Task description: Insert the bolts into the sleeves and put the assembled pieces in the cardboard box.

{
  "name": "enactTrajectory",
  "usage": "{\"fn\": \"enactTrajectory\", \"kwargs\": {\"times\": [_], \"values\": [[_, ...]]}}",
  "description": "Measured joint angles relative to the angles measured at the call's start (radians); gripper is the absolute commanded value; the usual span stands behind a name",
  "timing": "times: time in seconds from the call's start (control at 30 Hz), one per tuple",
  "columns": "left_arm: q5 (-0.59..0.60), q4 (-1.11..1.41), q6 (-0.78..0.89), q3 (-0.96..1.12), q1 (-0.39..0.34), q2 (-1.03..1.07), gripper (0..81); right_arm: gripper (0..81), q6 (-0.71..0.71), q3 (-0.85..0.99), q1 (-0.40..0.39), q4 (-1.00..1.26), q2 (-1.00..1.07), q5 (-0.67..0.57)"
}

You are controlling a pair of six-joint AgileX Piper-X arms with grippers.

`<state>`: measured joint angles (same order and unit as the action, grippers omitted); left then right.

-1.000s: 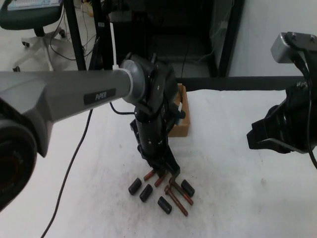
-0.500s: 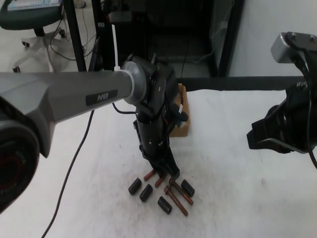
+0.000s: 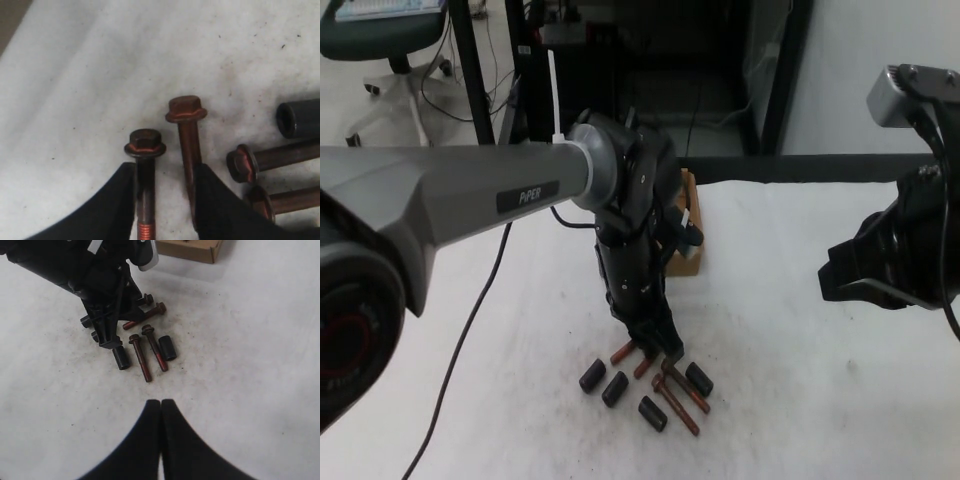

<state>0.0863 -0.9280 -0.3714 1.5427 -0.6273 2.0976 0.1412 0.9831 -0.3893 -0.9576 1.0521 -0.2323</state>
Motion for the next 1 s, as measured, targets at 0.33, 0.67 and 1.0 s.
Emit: {"fn": "enactTrajectory", "kwargs": {"times": [0.33,0.67,1.0], "values": [[-0.043,0.024,-0.026,0.000,0.000,0.009,28.7,0.3,0.000,0.000,0.000,-0.006,0.000,0.000],[-0.086,0.038,-0.029,0.000,0.000,0.021,25.5,0.3,0.000,0.000,0.000,-0.036,0.000,0.000],[-0.072,0.035,-0.021,0.000,-0.004,0.021,0.3,0.3,0.000,0.000,0.000,-0.038,0.000,0.000]]}}
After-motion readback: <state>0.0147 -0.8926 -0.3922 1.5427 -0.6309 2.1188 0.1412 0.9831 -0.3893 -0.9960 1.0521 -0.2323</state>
